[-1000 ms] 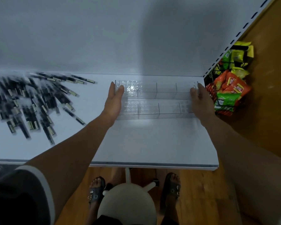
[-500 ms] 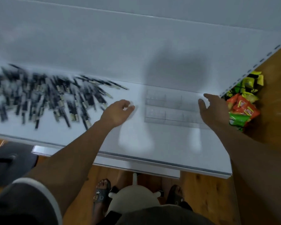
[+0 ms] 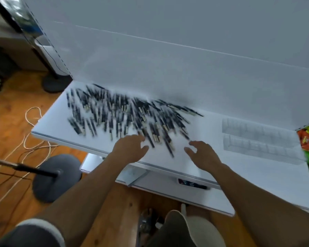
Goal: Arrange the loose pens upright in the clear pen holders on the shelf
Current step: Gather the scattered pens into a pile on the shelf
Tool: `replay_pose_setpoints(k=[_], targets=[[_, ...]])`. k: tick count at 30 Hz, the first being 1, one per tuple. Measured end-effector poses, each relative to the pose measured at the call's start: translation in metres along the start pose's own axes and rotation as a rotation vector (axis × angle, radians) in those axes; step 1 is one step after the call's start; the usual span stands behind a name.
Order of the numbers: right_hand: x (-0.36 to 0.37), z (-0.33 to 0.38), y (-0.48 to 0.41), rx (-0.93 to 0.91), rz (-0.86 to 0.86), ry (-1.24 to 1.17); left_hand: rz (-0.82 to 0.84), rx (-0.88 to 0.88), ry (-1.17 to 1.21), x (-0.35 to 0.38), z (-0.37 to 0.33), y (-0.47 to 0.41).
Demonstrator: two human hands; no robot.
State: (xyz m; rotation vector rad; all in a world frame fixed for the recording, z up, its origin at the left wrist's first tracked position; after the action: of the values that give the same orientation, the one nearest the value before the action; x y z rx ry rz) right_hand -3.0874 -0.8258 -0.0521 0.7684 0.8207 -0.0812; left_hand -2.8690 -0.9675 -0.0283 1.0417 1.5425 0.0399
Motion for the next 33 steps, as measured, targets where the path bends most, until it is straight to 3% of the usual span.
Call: replay_pose_setpoints(k=[5, 14, 23, 31, 33], targets=[[0.033, 0.052, 0.021, -0.053, -0.02, -0.022, 0.044, -0.076, 0.076, 0.02, 0.069, 0.033], [0.036, 0.045, 0.081, -0.056, -0.117, -0.09, 0.044, -0.104, 0.087, 0.03, 0.082, 0.081], [0.112, 0.122, 0.088, -0.192, -0.029, -0.233, -0.049, -0.179, -0.055, 0.016, 0.134, 0.164], [0.143, 0.199, 0.046, -0.166, -0.027, -0.127, -0.042, -0.099, -0.002, -0.018, 0.212, 0.1], [0.153, 0.221, 0.018, -0.131, -0.04, -0.133, -0.004, -0.066, 0.101, -0.025, 0.238, 0.066]])
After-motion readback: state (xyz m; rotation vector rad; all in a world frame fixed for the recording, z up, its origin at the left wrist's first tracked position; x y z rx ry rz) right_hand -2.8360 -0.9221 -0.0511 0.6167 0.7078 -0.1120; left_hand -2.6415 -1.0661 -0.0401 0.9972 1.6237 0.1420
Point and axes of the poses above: each hand's wrist, its own y-axis away from the middle knuckle, its own x-axis out of the palm, z = x × y, the point moved 4 cm from there along -y, towards the middle knuckle, and after that the axes turned 9 degrees about z, right-handed, at the moved point
